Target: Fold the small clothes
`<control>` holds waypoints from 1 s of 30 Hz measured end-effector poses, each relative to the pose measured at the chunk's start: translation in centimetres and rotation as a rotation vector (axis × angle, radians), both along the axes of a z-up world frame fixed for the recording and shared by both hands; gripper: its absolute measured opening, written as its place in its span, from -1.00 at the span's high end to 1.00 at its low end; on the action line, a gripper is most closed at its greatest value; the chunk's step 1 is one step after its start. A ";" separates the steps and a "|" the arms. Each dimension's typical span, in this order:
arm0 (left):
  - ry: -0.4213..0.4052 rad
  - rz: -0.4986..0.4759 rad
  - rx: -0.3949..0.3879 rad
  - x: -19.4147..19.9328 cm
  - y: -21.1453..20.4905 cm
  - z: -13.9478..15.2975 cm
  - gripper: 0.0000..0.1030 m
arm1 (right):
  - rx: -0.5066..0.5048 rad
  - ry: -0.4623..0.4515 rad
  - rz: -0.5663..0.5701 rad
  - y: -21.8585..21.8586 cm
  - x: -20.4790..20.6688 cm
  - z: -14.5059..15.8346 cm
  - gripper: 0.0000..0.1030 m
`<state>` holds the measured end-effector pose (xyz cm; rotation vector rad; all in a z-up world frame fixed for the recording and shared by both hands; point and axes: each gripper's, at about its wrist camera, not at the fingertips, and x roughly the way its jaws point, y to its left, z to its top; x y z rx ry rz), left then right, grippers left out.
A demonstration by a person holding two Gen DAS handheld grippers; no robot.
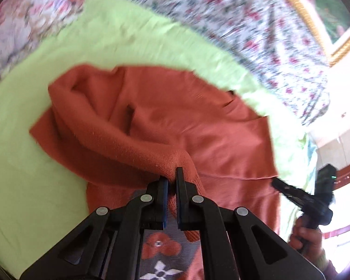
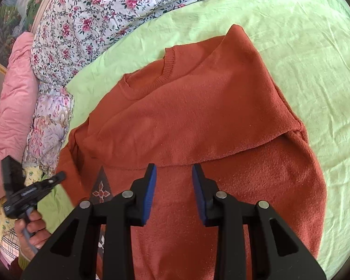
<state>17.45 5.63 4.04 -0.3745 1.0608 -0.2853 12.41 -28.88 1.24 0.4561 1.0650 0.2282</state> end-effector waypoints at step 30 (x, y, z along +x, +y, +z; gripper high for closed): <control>0.071 -0.420 0.022 9.7 -23.8 -6.9 0.02 | 0.006 -0.024 -0.175 -9.7 -0.6 0.1 0.03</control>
